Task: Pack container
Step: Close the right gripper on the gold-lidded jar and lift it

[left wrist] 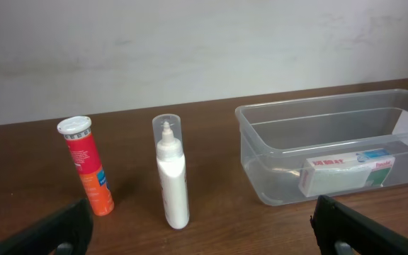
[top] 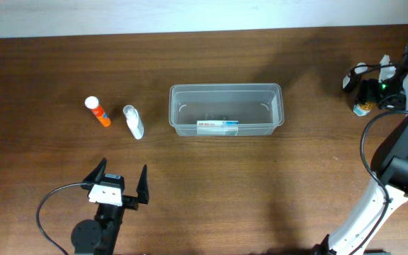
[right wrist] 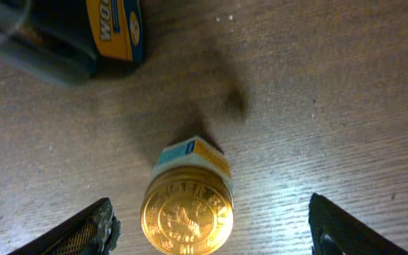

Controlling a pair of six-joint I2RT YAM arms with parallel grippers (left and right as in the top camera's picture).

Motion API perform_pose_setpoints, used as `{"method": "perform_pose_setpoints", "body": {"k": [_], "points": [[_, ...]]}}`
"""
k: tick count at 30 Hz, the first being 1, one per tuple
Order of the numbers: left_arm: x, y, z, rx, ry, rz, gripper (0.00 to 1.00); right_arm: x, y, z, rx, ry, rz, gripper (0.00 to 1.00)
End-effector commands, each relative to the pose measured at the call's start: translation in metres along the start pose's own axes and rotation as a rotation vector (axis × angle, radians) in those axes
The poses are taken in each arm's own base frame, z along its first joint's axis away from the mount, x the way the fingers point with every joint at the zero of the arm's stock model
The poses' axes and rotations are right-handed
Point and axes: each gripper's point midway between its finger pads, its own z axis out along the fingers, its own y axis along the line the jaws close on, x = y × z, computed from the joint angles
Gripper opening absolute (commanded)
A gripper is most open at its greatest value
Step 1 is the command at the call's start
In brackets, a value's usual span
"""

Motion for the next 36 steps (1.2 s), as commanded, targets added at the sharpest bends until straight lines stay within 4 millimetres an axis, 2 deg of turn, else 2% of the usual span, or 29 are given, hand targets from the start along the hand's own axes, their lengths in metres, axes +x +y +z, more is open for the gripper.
{"method": "perform_pose_setpoints", "body": {"k": [1, 9, 12, 17, 29, 36], "points": [[0.0, -0.001, 0.0, 0.01, -0.001, 0.014, 0.99, 0.003, 0.001, 0.005, 0.009, 0.008, -0.019, 0.8], [0.001, -0.001, 0.0, 0.01, -0.001, 0.014, 0.99, 0.009, 0.001, 0.028, 0.002, 0.024, -0.018, 0.79], [0.001, -0.001, 0.0, 0.01, -0.001, 0.014, 0.99, 0.007, 0.001, 0.029, 0.003, 0.019, -0.018, 0.78], [0.0, -0.001, 0.0, 0.01, -0.001, 0.014, 0.99, 0.007, 0.001, 0.03, 0.003, 0.016, -0.018, 0.64], [0.001, -0.001, 0.0, 0.01, -0.001, 0.014, 0.99, 0.01, 0.004, 0.043, -0.024, 0.032, -0.016, 0.6], [0.001, -0.001, 0.0, 0.01, -0.001, 0.014, 0.99, 0.009, 0.007, 0.044, -0.042, 0.026, -0.016, 0.52]]}}
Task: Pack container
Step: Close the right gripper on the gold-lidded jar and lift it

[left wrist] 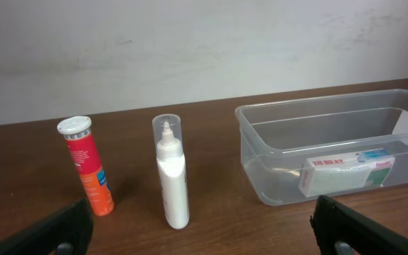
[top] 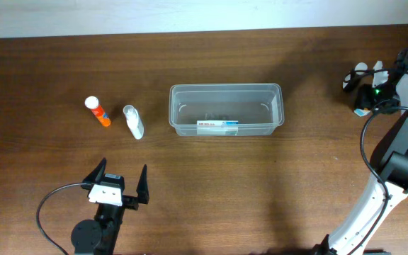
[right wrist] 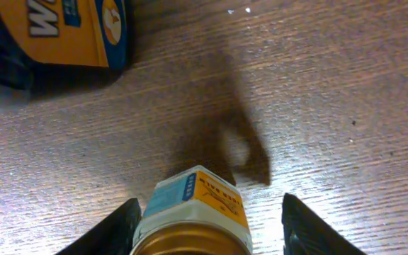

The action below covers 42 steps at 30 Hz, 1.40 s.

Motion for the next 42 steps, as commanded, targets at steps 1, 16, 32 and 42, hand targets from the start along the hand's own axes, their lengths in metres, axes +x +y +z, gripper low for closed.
{"method": "perform_pose_setpoints", "body": {"k": [1, 16, 32, 42], "points": [[0.0, -0.001, 0.0, 0.01, -0.001, 0.014, 0.99, 0.005, 0.006, 0.011, -0.025, 0.021, 0.004, 0.48], [0.001, -0.001, 0.0, 0.01, -0.001, 0.014, 0.99, 0.008, 0.012, 0.003, -0.054, 0.046, 0.037, 0.31], [0.001, -0.001, 0.0, 0.01, -0.001, 0.014, 0.99, -0.023, 0.047, -0.119, -0.219, -0.072, 0.026, 0.24], [0.0, -0.001, 0.0, 0.01, -0.001, 0.014, 0.99, -0.019, 0.112, -0.203, -0.322, -0.122, -0.092, 0.25]]}}
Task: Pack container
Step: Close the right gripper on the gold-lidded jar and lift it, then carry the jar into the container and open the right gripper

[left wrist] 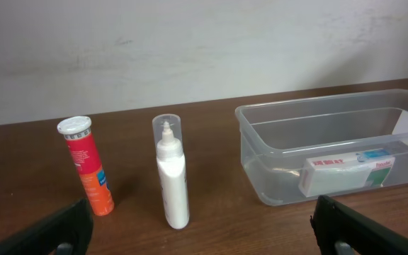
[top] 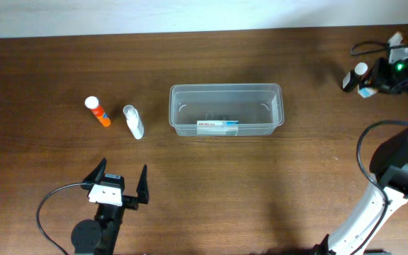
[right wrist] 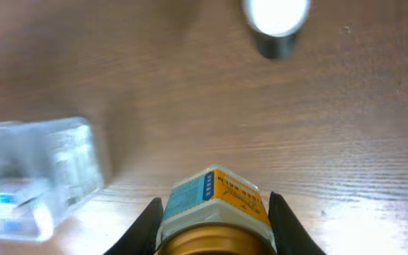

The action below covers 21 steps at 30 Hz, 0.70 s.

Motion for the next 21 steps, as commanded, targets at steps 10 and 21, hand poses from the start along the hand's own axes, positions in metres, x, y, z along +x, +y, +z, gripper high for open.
{"method": "perform_pose_setpoints", "body": {"k": [10, 21], "points": [[0.0, -0.001, 0.0, 0.01, -0.001, 0.014, 0.99, 0.003, 0.164, -0.013, -0.104, -0.024, -0.351, 0.25], [0.001, -0.001, 0.0, 0.01, -0.001, 0.014, 0.99, 0.042, 0.267, 0.02, -0.01, 0.053, -0.593, 0.25]]}}
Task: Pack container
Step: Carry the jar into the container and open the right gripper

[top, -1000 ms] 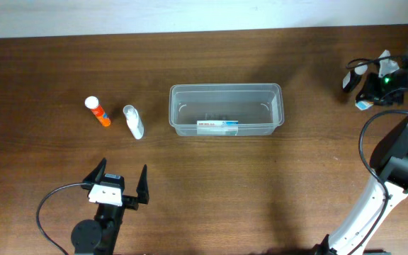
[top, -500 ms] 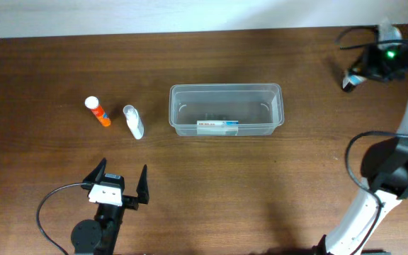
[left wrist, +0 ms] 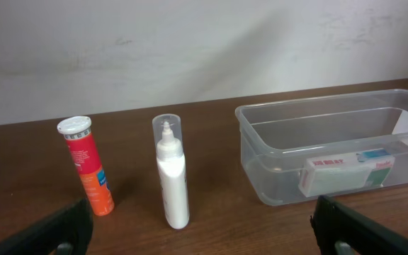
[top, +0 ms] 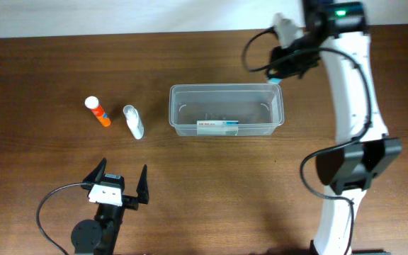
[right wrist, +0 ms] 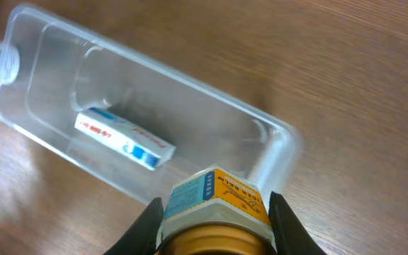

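A clear plastic container [top: 175, 108] stands mid-table with a white-and-blue box [top: 217, 127] lying inside. My right gripper [top: 286, 65] hovers over the container's far right corner, shut on a small gold-lidded balm jar [right wrist: 215, 207] with a blue and orange label. The right wrist view looks down past the jar onto the container [right wrist: 190, 86] and box [right wrist: 124, 139]. An orange tube [top: 98, 112] and a white bottle [top: 134, 122] stand left of the container. My left gripper [top: 119, 185] rests open near the front edge, facing the tube [left wrist: 85, 166] and bottle [left wrist: 171, 172].
My right arm [top: 356, 92] stretches from the front right across the table's right side to the container. A black cable [top: 48, 209] loops beside the left arm's base at the front left. A white wall [left wrist: 204, 49] lies beyond the table's far edge.
My right gripper, holding the jar, has moved from the table's far right end to above the container's right end. The left gripper, tube, bottle and box have not moved.
My right gripper was open above the jar standing at the table's far right. Then it was lower, its fingers beside the jar. Then it was shut on the jar, lifted off the table. Now the jar hangs over the container's right end.
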Controlling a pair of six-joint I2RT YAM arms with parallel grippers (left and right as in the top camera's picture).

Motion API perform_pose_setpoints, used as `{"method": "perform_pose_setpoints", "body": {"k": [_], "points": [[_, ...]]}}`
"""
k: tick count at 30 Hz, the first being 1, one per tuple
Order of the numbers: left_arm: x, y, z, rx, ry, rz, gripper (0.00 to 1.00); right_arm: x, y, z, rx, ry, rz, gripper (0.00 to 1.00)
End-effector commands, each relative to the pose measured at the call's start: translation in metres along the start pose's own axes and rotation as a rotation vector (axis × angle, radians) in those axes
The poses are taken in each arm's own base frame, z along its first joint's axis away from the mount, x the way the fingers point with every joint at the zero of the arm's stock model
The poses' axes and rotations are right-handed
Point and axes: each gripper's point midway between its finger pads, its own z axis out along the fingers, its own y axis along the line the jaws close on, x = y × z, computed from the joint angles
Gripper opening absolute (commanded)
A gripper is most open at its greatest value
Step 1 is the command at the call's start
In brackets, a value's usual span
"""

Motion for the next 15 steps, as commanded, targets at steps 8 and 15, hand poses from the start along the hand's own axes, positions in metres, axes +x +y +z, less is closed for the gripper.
{"method": "perform_pose_setpoints", "body": {"k": [8, 15], "points": [[0.0, -0.001, 0.0, 0.01, -0.001, 0.014, 0.99, -0.001, 0.039, 0.025, 0.161, 0.066, 0.051, 0.26], [0.0, -0.001, 0.0, 0.01, -0.001, 0.014, 0.99, 0.004, 0.035, 0.046, 0.164, 0.11, 0.167, 0.26]]}}
